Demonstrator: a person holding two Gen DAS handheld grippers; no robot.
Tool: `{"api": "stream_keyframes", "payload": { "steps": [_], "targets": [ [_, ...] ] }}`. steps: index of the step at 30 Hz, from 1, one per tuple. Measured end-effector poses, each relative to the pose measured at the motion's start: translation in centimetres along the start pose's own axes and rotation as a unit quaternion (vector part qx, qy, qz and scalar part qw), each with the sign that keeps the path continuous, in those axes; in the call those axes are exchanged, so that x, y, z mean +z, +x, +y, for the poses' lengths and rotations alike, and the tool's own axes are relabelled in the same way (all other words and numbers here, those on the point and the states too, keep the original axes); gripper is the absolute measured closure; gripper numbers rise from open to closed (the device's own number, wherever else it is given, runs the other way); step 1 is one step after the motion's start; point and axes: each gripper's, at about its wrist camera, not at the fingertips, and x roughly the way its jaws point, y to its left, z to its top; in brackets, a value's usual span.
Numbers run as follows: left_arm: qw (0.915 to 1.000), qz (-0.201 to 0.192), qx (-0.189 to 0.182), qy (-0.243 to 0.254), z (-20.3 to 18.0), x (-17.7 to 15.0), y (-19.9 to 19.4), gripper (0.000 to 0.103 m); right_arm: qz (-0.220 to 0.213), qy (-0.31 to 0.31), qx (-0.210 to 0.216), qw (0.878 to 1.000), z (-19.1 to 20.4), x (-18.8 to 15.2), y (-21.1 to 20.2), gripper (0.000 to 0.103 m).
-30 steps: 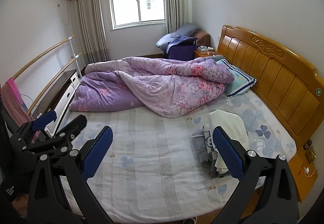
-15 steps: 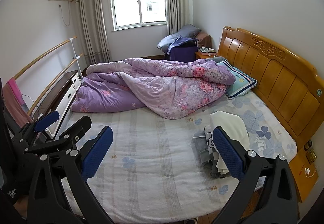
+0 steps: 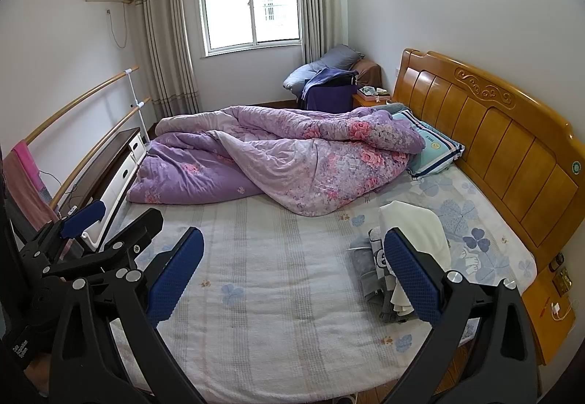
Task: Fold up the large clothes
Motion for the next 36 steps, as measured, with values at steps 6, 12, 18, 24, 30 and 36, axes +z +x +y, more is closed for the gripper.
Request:
{"api": "stream_keyframes", "payload": {
  "steps": [6,12,18,24,30,36],
  "targets": [
    [1.0000,-0.003,0.004,0.001,-0.3,0.0,-0.1,0.009,0.001,-0.001,-0.001,1.000,0.1,0.0,0.0,0.008],
    [0.9997,-0.011,0.017,0.013,-0.8,0.0,-0.1,0.009,0.002,-0.001,-0.004,1.000,0.3,-0.2,0.2,0.008],
    [0.9998,-0.007,0.015,0.011,-0.8,0.0,0.1,0.009,0.003,0.000,-0.003,1.000,0.4,-0.3,0.2,0.008],
    [0.9998,-0.006,0.016,0.010,-0.8,0.1,0.2,0.009,0.003,0.000,-0.003,1.000,0.4,-0.3,0.2,0.008],
    [0.9998,-0.006,0.017,0.009,-1.0,0.0,0.3,0.009,0.005,0.000,-0.002,1.000,0.3,-0.2,0.2,0.008],
    [0.9998,-0.007,0.020,0.007,-1.1,0.0,0.5,0.009,0.006,-0.001,-0.002,1.000,0.3,-0.1,0.2,0.008]
  ]
}}
